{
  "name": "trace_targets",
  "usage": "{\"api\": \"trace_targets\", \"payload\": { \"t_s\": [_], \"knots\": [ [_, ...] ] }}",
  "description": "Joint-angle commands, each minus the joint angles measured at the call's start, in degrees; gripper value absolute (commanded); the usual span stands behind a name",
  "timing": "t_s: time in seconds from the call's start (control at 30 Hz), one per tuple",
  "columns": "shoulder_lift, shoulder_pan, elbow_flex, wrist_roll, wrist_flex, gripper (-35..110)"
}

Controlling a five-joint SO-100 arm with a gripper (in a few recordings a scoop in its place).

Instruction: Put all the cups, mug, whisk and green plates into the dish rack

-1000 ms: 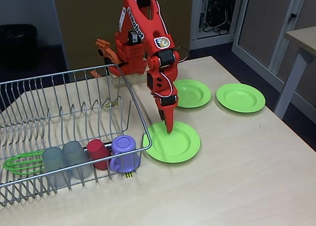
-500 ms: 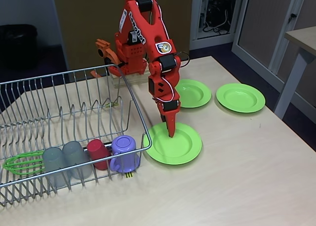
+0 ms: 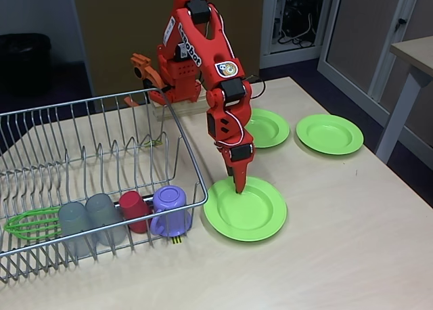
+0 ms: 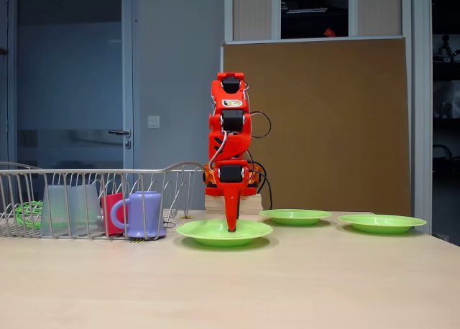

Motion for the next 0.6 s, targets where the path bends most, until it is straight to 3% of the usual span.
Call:
{"api": "trace_targets", "payload": {
  "t_s": [0.0, 0.57],
  "knots": [
    [1.8, -1.3, 0.2, 0.7, 4.1, 0],
    [18.4, -11.7, -8.1, 4.3, 24.3, 0]
  ]
}}
